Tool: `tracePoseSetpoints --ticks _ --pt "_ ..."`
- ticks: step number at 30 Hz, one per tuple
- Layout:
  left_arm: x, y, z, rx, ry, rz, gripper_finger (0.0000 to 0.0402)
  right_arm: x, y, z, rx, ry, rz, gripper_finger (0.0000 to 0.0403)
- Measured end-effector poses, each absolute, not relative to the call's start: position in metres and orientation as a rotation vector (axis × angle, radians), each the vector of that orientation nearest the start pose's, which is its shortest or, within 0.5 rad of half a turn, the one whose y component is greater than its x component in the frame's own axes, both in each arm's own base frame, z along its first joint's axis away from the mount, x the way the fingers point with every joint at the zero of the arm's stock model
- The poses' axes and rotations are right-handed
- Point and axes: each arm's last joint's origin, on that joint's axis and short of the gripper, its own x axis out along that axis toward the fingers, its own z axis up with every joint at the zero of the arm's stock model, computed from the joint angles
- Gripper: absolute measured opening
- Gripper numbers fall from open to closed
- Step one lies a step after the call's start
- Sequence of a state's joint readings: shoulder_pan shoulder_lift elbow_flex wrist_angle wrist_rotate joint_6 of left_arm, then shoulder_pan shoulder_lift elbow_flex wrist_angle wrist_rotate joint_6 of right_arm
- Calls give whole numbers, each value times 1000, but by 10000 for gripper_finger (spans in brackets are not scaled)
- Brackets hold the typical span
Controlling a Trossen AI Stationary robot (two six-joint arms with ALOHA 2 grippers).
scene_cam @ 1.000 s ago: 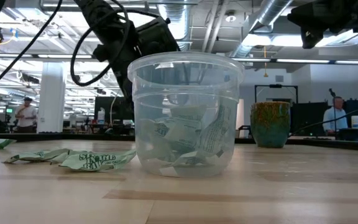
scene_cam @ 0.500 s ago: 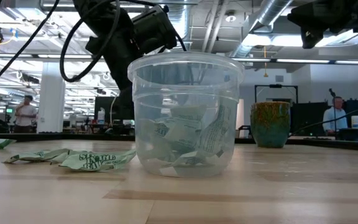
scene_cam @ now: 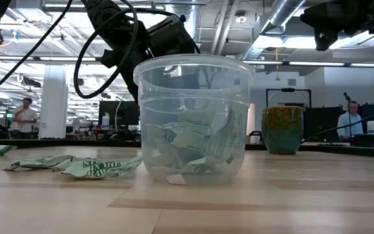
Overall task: Pick and place Stevia / Truvia into bins
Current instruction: Put the stevia packet into the top transparent container
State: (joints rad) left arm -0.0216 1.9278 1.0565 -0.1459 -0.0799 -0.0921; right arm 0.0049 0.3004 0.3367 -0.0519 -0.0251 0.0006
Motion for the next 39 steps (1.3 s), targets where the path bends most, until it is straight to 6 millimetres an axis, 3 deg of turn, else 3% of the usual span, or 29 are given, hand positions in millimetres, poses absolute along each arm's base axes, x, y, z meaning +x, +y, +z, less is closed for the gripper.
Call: tracePoseSetpoints --ticks 6,17,25,32,39 --pt "369 -6 122 -7 1005 86 188 107 1 249 1 16 30 59" --pt "369 -5 121 4 1007 106 17 107 1 249 1 16 30 59" --pt "364 -8 131 79 1003 162 4 107 1 249 1 15 30 59" --pt "353 -7 171 161 933 246 2 107 1 249 1 15 30 59" --pt "335 3 235 289 748 389 1 107 1 249 1 15 30 59"
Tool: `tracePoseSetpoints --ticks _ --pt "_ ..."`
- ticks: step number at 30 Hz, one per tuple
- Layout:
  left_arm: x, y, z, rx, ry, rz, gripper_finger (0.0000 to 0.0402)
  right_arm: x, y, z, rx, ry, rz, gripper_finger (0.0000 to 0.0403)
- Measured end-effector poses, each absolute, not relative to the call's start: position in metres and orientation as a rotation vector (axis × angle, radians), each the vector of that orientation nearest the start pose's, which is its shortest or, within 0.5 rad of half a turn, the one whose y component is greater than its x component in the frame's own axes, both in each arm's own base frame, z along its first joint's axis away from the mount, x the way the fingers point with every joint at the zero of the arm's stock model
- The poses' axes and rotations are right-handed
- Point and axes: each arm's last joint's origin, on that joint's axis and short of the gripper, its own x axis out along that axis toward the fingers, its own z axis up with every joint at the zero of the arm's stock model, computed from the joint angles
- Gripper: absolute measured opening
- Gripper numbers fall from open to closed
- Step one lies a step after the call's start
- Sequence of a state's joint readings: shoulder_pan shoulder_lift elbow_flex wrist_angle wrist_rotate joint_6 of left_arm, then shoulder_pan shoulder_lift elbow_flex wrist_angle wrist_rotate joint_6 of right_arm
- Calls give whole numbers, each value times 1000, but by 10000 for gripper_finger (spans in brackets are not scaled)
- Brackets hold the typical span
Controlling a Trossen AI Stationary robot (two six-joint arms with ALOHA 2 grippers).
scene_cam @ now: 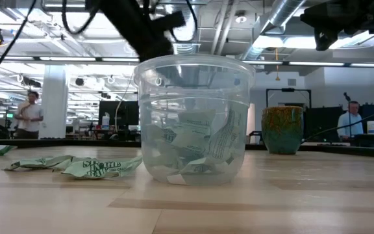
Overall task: Pick and place Stevia / Truvia into bins
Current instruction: Put the stevia packet into the top transparent container
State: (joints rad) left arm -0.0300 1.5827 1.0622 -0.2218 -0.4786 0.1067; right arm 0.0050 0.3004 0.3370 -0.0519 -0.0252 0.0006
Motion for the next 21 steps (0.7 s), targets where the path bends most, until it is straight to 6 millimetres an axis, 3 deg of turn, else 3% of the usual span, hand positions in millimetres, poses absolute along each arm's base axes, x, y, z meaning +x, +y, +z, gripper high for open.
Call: tracePoseSetpoints --ticks 4,8,15,21 --pt "329 26 269 310 584 426 1 107 1 249 1 15 30 59" --pt "327 64 283 217 477 329 0 107 1 249 1 16 30 59" --pt "330 131 265 80 556 326 0 107 1 249 1 16 31 59" --pt "343 171 245 -35 612 342 0 107 1 249 1 16 30 59"
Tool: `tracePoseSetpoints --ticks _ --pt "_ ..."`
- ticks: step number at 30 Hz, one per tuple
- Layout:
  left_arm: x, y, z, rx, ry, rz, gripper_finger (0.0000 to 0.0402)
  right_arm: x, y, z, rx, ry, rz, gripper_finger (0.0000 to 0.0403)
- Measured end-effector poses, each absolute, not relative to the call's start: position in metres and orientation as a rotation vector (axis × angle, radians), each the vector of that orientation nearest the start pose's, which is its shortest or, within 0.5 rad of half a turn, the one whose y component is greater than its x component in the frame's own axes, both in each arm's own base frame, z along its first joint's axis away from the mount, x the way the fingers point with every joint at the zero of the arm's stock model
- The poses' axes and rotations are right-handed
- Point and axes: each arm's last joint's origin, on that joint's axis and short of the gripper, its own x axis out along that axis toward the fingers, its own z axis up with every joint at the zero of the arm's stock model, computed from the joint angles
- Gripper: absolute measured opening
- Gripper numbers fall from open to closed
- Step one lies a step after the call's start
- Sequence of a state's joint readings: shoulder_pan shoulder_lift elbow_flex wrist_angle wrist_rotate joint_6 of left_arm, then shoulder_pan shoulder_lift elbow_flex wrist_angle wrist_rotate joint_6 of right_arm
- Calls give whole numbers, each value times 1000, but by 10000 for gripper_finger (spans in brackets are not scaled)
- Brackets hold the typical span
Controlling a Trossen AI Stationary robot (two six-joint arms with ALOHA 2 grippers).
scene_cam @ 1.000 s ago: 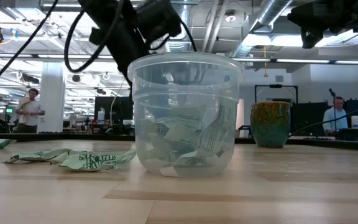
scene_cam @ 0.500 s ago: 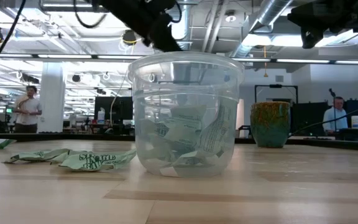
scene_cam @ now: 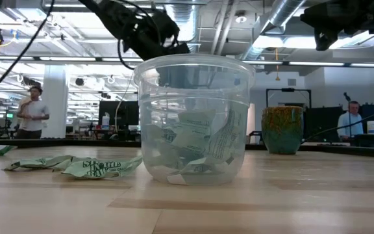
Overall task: Pick and place Stevia / Truvia into bins
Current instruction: Put the stevia packet into the top transparent container
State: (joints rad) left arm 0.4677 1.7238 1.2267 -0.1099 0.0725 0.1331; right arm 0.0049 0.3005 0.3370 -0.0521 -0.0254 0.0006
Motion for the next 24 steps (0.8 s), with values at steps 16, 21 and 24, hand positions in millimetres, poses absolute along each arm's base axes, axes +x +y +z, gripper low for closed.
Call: tracePoseSetpoints --ticks 16,21,24 --pt "354 169 217 -101 787 173 44 107 1 249 1 16 30 59" --pt "354 169 217 -129 780 139 91 107 1 249 1 16 30 59" --pt "354 169 217 -153 776 133 125 107 1 249 1 16 31 59"
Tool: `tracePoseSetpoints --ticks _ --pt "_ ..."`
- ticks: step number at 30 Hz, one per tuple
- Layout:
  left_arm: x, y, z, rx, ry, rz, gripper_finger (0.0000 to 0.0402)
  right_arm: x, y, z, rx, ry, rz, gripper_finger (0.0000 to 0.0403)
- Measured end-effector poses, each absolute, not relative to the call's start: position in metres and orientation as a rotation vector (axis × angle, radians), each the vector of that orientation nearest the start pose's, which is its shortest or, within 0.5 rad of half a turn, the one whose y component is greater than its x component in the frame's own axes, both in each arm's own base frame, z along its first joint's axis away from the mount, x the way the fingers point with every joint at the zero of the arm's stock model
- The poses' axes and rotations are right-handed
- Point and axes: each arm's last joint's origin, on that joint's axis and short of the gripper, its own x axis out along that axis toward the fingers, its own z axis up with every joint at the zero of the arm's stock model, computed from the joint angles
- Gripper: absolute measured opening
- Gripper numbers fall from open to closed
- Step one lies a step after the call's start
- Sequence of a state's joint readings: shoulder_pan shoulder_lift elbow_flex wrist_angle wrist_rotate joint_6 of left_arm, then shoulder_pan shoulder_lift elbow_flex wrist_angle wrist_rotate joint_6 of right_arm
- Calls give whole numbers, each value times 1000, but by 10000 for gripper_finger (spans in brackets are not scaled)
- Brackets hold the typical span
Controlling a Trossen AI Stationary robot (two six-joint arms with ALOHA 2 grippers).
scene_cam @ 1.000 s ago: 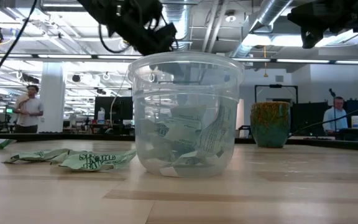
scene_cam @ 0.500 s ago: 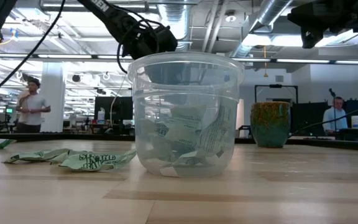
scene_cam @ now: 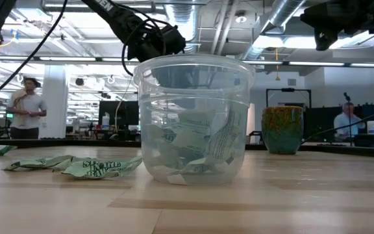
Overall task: Pick and place Stevia / Truvia into bins
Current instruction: Put the stevia packet into the top transparent container
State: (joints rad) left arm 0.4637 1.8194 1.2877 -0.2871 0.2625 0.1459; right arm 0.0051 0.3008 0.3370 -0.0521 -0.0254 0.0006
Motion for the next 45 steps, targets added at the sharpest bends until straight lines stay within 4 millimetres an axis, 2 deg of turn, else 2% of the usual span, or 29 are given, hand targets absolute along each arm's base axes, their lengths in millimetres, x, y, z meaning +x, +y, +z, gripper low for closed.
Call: tracePoseSetpoints --ticks 5,11,14,17,21,24,29,36,40,45 --pt "348 168 220 -194 787 61 158 107 1 249 1 16 30 59" --pt "327 152 254 -230 776 -25 159 107 1 249 1 16 30 59" --pt "314 133 277 -219 786 -45 153 107 1 249 1 16 30 59" --pt "303 107 294 -218 818 -58 149 107 1 249 1 16 30 59" --pt "286 64 299 -180 905 -14 145 107 1 249 1 16 30 59" --pt "272 37 289 -164 971 86 144 107 1 249 1 16 30 59" --pt "248 5 259 -216 1028 187 144 107 1 249 1 16 31 59" --pt "234 -19 216 -323 1072 207 144 107 1 249 1 16 30 59" --pt "230 -30 203 -335 1063 183 144 107 1 249 1 15 30 59" --pt "229 -49 196 -269 1011 124 144 107 1 249 1 16 30 59"
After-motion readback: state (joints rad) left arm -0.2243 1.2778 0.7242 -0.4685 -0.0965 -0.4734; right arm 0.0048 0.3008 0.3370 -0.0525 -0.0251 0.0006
